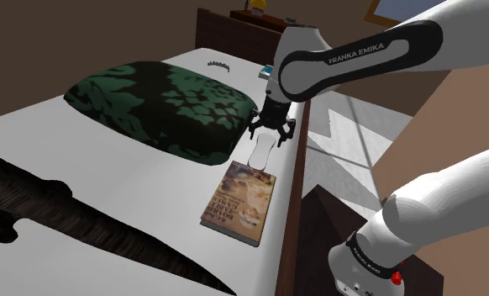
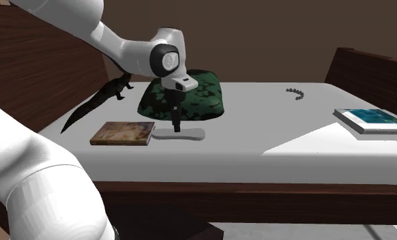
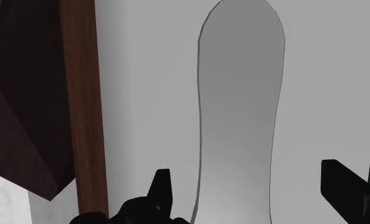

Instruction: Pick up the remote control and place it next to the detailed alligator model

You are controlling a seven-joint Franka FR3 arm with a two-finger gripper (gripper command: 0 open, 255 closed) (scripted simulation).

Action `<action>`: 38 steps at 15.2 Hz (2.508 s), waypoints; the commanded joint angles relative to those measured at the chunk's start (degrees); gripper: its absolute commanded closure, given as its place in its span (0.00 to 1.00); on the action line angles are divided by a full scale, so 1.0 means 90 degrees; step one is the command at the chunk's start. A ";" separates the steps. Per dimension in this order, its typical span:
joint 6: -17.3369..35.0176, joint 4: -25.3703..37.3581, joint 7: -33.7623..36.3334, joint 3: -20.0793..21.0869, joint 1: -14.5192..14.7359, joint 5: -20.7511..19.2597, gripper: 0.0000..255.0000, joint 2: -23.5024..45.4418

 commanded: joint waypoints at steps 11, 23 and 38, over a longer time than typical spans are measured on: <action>0.0685 -0.0313 0.0114 0.0127 -0.0064 -0.0043 0.00 0.0375; 0.0685 -0.0313 0.0114 0.0128 -0.0065 -0.0042 1.00 0.0375; 0.0423 -0.0103 -0.0198 -0.0110 -0.0162 -0.0031 0.00 0.0272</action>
